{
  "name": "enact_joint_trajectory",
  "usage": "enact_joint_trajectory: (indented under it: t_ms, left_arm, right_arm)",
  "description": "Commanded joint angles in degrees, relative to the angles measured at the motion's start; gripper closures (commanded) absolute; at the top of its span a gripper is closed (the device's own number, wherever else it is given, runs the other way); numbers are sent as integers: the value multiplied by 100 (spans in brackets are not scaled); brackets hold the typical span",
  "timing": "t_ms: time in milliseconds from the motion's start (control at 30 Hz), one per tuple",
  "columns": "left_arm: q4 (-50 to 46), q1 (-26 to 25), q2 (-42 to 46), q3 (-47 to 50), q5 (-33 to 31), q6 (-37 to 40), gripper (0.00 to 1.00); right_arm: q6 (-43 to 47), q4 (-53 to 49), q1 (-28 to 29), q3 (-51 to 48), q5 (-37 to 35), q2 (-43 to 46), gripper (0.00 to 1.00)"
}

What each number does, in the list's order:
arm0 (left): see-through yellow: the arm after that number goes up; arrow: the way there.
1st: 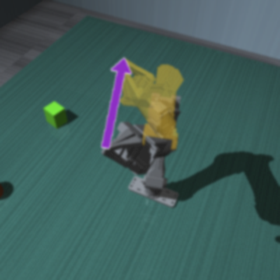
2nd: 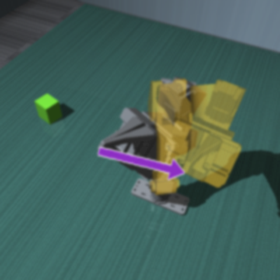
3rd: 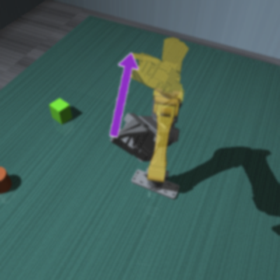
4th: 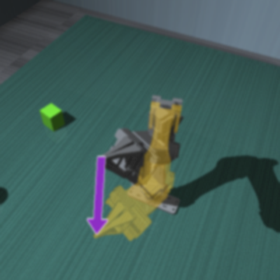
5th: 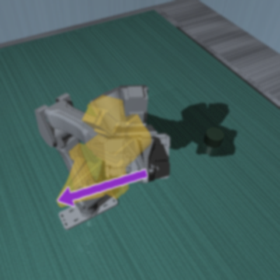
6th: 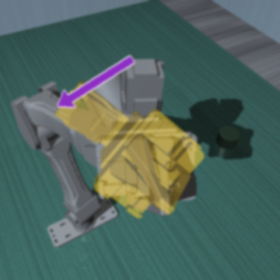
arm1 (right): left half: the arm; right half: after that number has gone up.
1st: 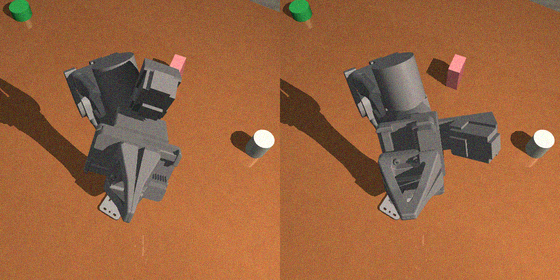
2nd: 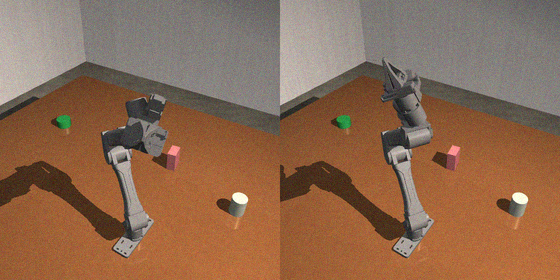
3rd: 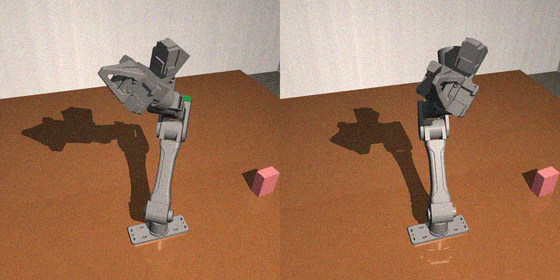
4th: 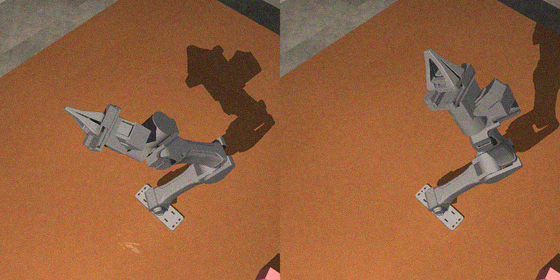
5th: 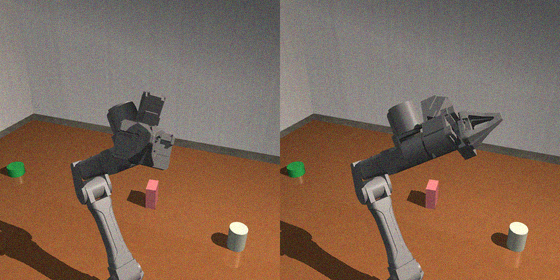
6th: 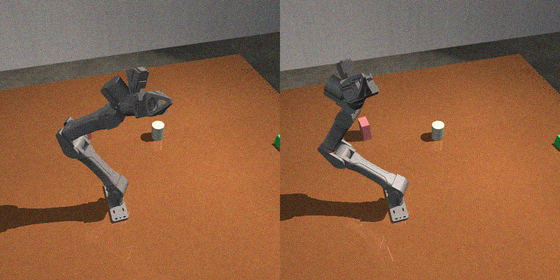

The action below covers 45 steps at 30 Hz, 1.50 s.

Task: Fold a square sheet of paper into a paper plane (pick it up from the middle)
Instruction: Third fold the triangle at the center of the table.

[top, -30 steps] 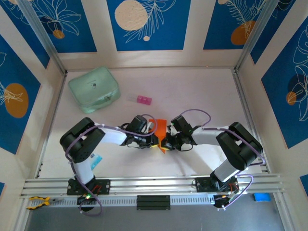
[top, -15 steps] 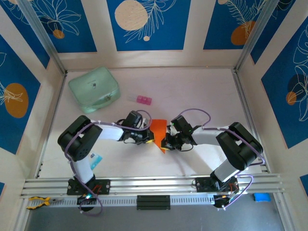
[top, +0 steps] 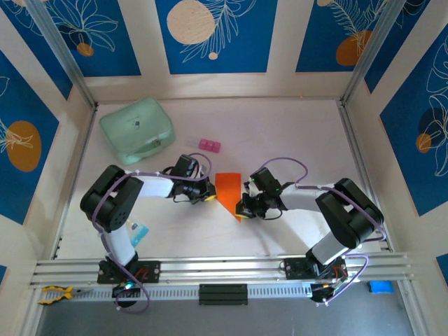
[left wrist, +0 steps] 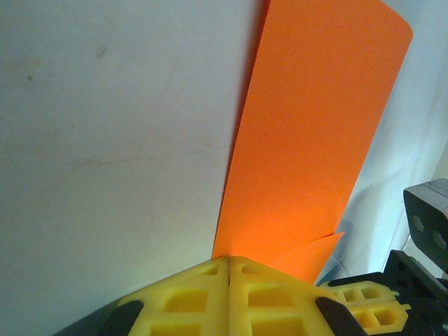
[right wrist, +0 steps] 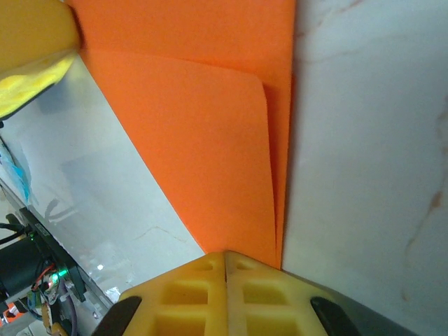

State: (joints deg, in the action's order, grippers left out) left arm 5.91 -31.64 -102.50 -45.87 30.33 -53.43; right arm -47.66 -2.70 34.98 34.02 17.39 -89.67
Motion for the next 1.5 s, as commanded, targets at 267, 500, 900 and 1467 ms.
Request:
enact_joint_trajectory:
  t_ms: [267, 500, 900, 1467]
  left_arm:
    - [-760, 206, 697, -101, -572, 465, 91]
    - [273, -153, 704, -32, 240, 400, 88]
    - [-590, -604, -106, -403, -429, 659, 91]
    - [-609, -560, -154, -165, -379, 755, 93]
  right_arm:
    - [296, -817, -109, -41, 10, -33, 100]
    - [310, -847, -166, 3, 33, -33, 100]
    - [360, -971, -194, 151, 71, 107, 100]
    - [99, -669, 298, 1136, 142, -338, 100]
